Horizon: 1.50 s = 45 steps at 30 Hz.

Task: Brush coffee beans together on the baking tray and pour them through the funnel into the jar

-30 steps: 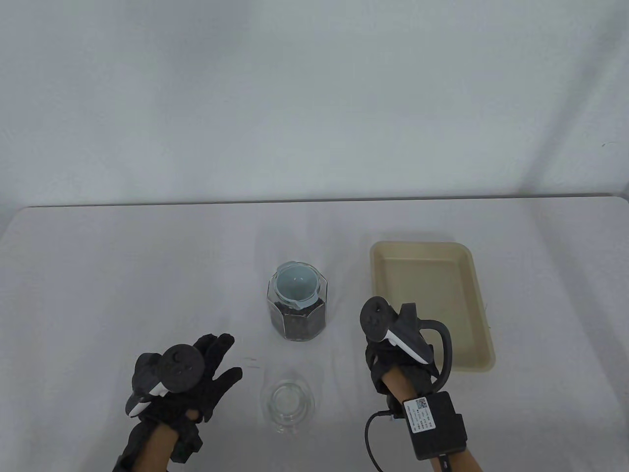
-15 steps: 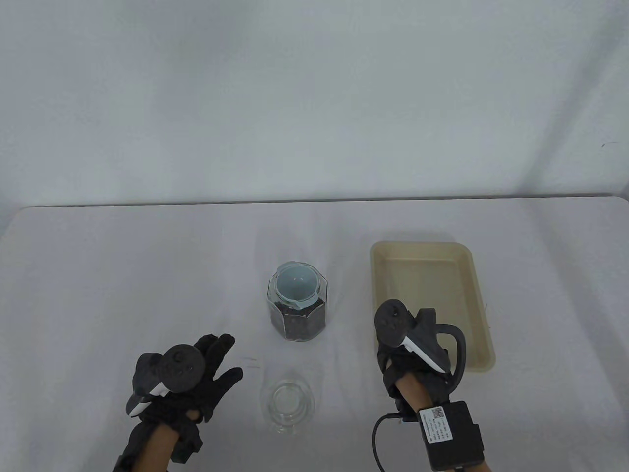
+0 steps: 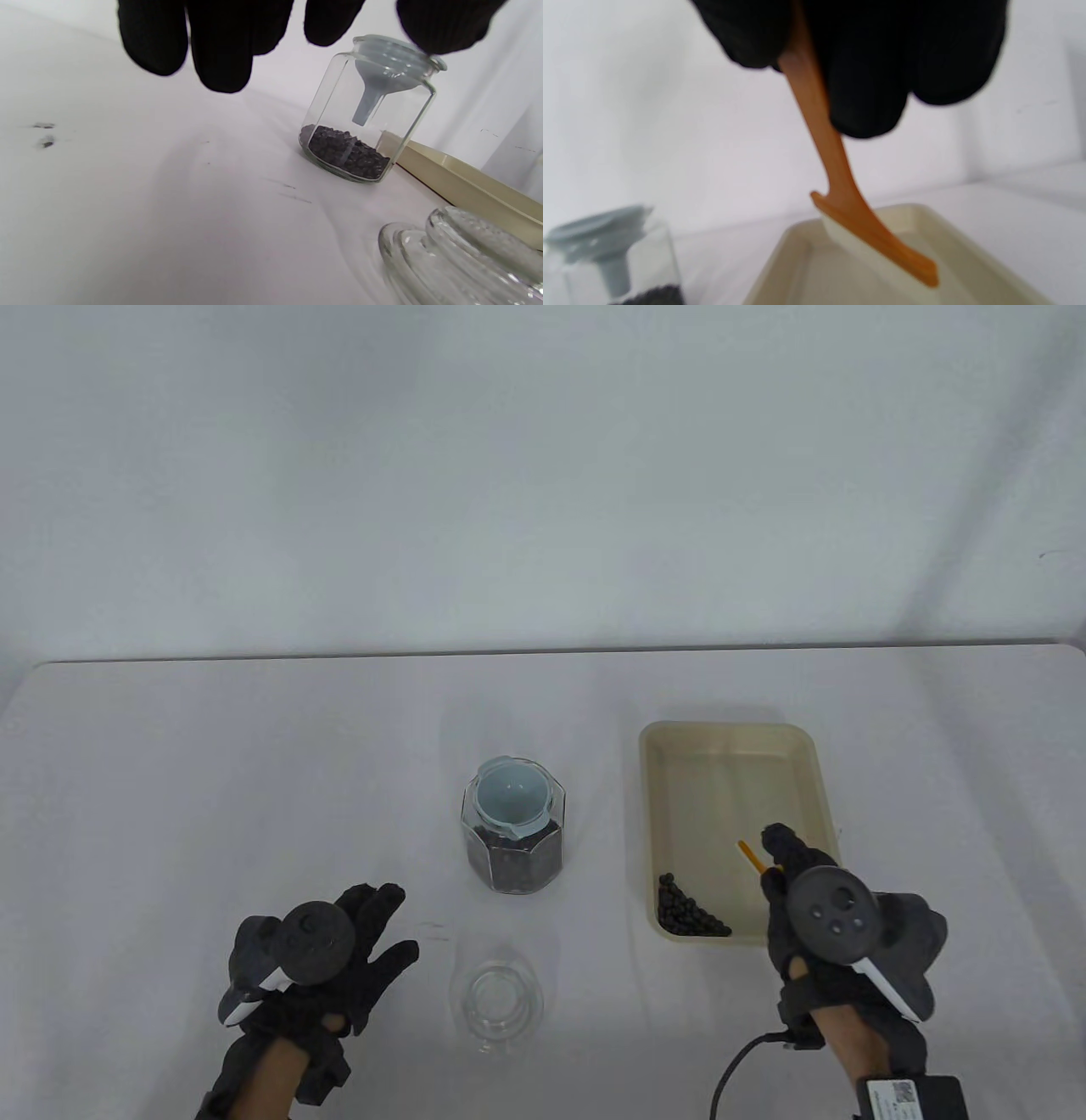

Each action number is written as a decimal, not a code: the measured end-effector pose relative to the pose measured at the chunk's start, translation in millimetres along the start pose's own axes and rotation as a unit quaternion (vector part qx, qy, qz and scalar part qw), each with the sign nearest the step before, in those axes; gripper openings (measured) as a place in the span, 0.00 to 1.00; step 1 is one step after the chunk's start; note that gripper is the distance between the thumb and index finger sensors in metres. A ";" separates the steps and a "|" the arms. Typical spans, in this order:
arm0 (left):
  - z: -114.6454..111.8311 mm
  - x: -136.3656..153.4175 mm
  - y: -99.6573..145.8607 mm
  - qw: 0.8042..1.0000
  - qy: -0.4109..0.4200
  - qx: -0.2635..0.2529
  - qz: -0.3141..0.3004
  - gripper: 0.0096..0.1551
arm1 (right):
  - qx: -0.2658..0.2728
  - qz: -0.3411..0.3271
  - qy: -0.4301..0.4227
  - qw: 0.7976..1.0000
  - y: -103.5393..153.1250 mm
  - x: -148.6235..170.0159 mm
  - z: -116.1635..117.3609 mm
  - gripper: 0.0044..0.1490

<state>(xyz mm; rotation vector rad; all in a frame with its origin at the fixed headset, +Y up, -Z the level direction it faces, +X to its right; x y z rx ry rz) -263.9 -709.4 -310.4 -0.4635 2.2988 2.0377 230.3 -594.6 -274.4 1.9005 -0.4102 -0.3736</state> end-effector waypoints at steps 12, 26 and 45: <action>-1.0 0.3 0.6 1.000 -0.003 0.007 0.008 0.45 | 0.041 0.043 -0.070 0.996 30.2 153.9 -36.2 0.24; -1.0 2.1 1.3 1.000 -0.001 0.017 0.021 0.45 | -0.100 -0.003 0.039 0.994 33.6 181.0 20.8 0.22; -1.6 2.0 0.9 1.000 0.000 0.023 0.019 0.45 | -0.310 0.037 0.214 0.925 43.5 189.6 83.3 0.39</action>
Point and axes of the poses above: the tracker on the back of each hand, its own x axis roughly to the little-finger side, its own y axis roughly from the fingertips to the wrist, z = x × y, the point moved 1 cm from there along -y, roughly from the wrist to the fingertips, and after that the axes turned 8 degrees about -y, right-handed, at the moved point
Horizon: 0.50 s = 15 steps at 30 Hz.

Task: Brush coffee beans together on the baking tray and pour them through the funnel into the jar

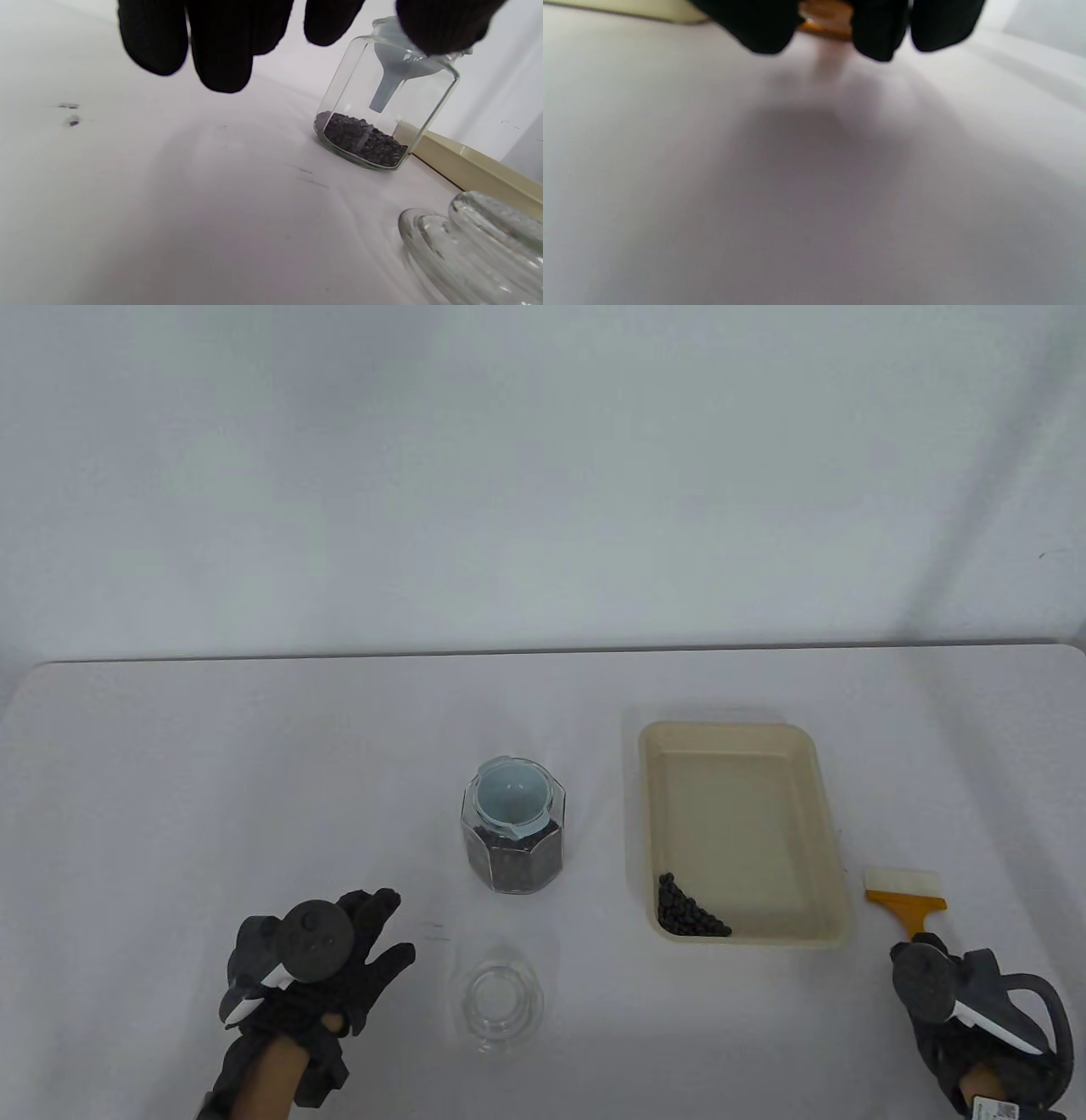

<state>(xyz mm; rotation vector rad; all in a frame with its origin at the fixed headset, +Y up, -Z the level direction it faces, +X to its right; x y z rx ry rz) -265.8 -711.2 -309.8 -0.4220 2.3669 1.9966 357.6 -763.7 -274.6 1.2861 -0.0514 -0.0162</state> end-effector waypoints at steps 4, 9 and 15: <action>-1.2 -1.0 -0.5 1.000 -0.003 0.004 -0.001 0.45 | -0.029 0.006 0.033 0.999 -4.7 -2.4 7.7 0.39; -1.4 -1.0 -0.7 1.000 -0.001 0.004 -0.001 0.45 | -0.029 0.005 0.046 0.999 -6.2 -5.0 8.6 0.40; -1.4 -1.0 -0.8 1.000 -0.001 0.003 0.001 0.45 | -0.026 0.008 0.041 0.999 -6.4 -4.6 9.1 0.39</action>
Point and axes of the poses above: the tracker on the back of each hand, its own x axis roughly to the little-finger side, its own y axis roughly from the fingertips to the wrist, z = x × y, the point moved 1 cm from there along -y, roughly from the wrist to the fingertips, and after that the axes turned 8 degrees about -y, right-handed, at the moved point
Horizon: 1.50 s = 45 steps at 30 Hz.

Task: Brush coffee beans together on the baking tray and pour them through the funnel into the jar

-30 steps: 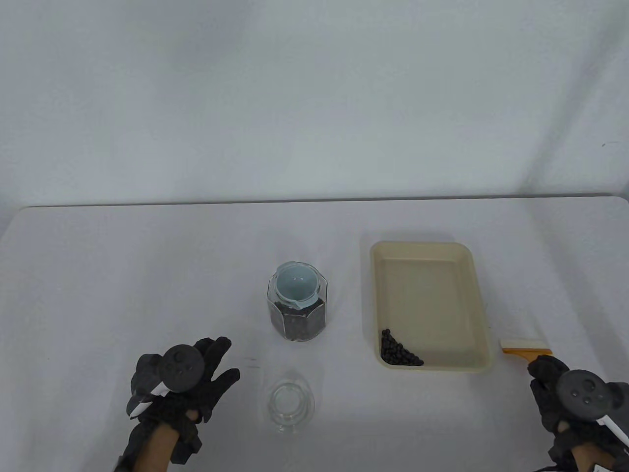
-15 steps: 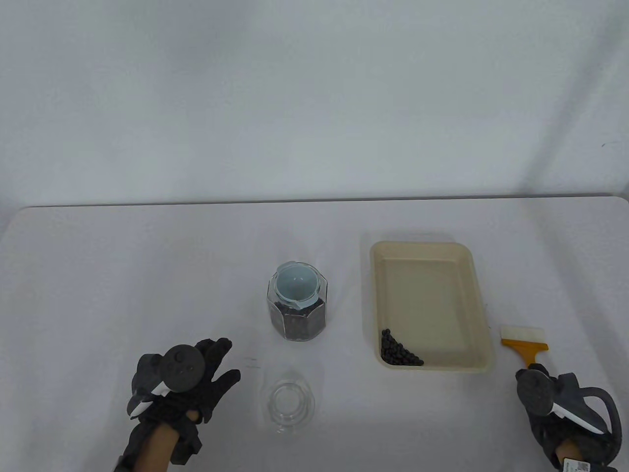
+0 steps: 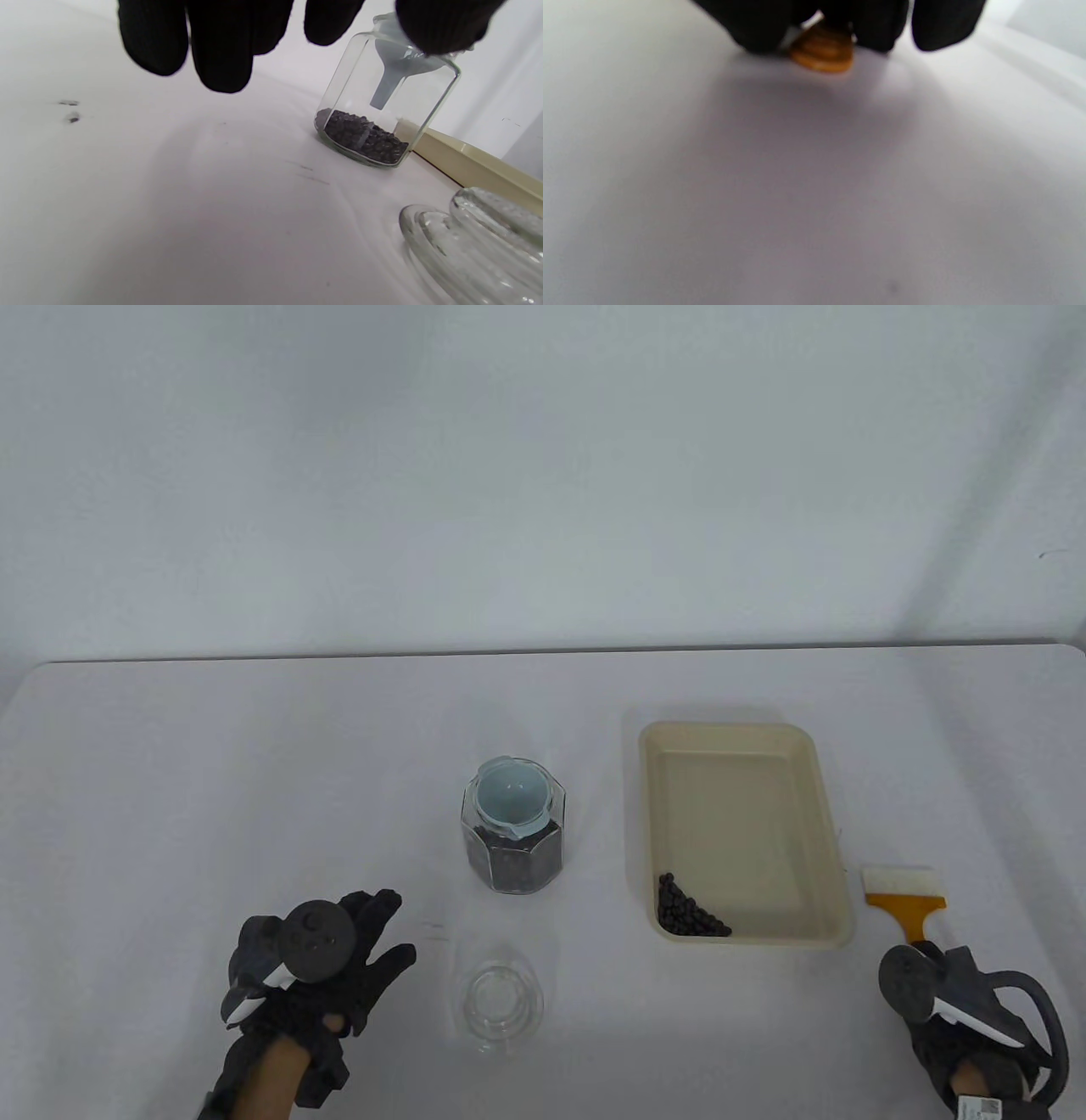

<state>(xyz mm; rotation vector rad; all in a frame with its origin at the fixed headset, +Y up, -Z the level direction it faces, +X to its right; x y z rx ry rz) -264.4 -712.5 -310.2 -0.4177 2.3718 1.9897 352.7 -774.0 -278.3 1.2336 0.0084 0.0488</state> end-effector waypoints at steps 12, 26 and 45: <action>0.0 0.9 0.2 1.000 0.002 -0.002 0.002 0.45 | 0.067 0.021 -0.078 0.994 4.8 5.7 -11.7 0.35; 0.3 1.4 0.0 1.000 0.001 -0.005 0.001 0.45 | 0.077 0.095 -0.421 0.899 4.8 12.9 -51.8 0.45; -0.2 2.8 -0.8 1.000 0.003 0.002 0.006 0.44 | 0.063 0.220 -0.397 0.889 -52.8 -28.0 -28.5 0.38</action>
Point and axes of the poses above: the tracker on the back of each hand, its own x axis roughly to the little-finger side, its own y axis roughly from the fingertips to the wrist, z = x × y, the point moved 1 cm from there along -y, roughly from the wrist to the fingertips, and after that the axes turned 8 degrees about -y, right-handed, at the moved point
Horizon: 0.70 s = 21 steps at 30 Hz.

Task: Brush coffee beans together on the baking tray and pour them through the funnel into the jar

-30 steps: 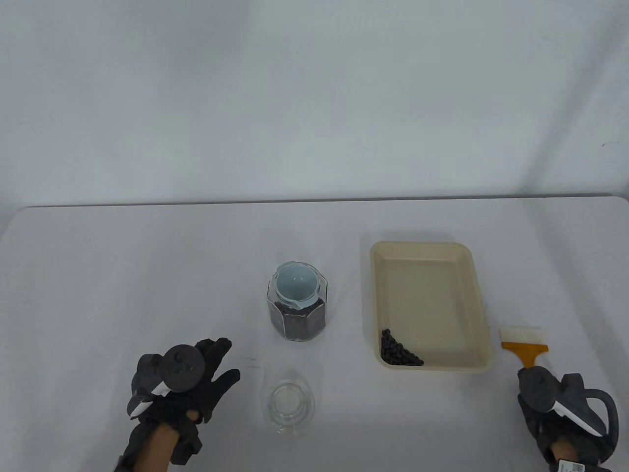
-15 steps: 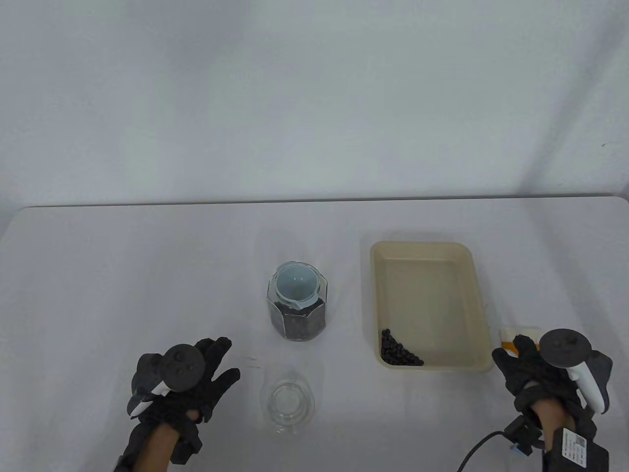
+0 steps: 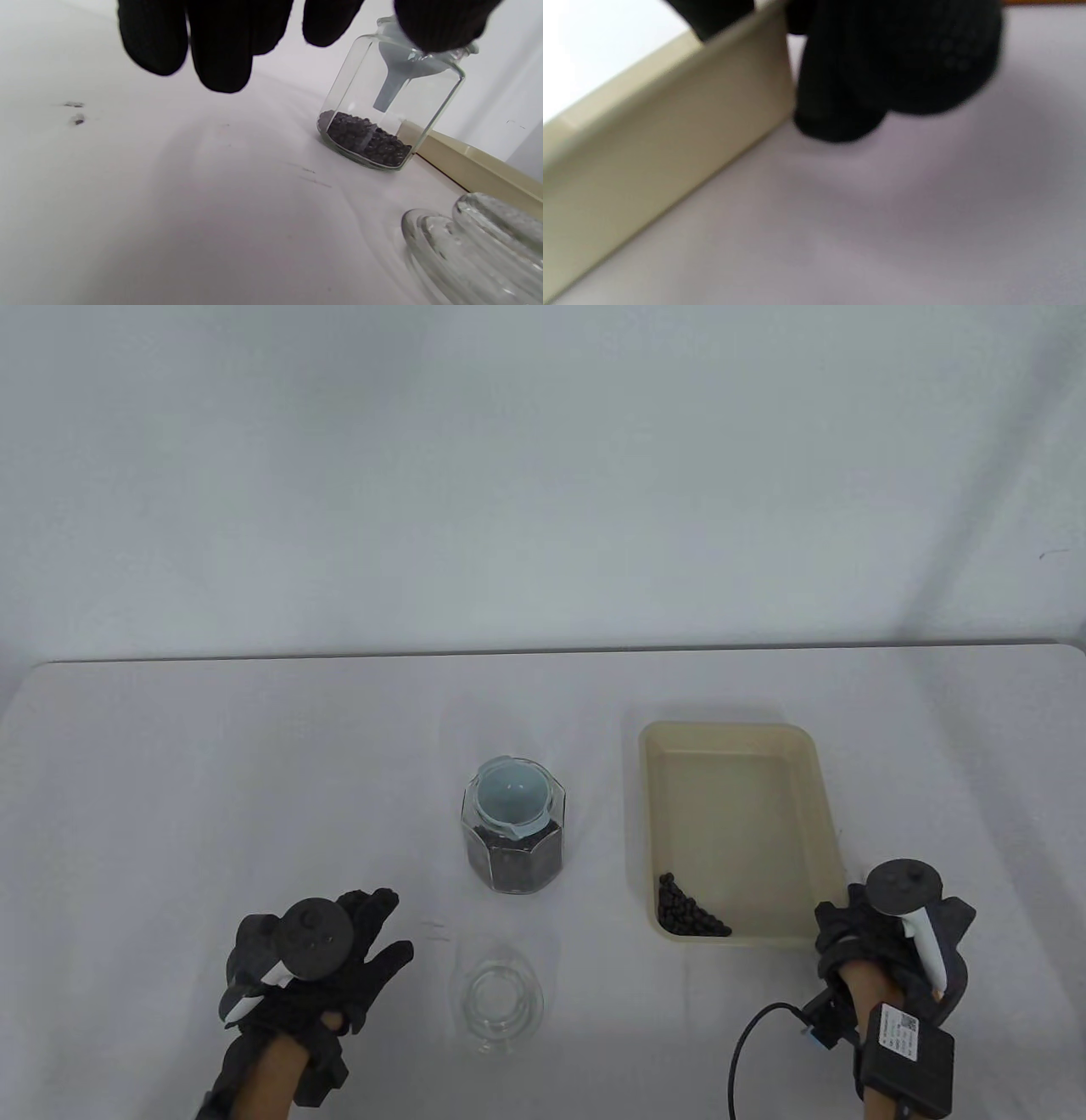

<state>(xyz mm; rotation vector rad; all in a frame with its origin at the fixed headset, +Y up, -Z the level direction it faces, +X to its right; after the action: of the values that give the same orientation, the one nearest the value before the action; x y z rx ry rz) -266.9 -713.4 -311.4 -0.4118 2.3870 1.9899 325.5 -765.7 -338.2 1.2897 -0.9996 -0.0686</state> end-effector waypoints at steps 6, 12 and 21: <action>-1.2 -0.3 -0.8 1.000 -0.003 0.006 0.002 0.45 | 0.010 0.011 -0.033 0.999 0.2 2.8 1.0 0.33; -1.3 -0.2 -1.1 1.000 -0.001 0.006 0.003 0.44 | -0.018 0.024 -0.128 0.991 1.2 11.2 -0.1 0.30; -1.7 0.0 -1.8 1.000 -0.001 0.006 0.001 0.44 | -0.011 -0.003 -0.189 0.982 8.2 5.6 -0.2 0.22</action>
<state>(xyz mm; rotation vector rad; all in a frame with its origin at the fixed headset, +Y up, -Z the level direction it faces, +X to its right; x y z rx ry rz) -266.3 -715.3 -312.8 -0.4061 2.3981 1.9753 325.1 -765.9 -328.2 1.2864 -1.3128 -0.3387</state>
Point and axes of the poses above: the tracker on the back of each hand, its own x axis roughly to the little-finger side, its own y axis roughly from the fingertips to the wrist, z = x × y, the point moved 1 cm from there along -y, roughly from the wrist to the fingertips, and after that the axes turned 8 degrees about -y, right-handed, at the moved point
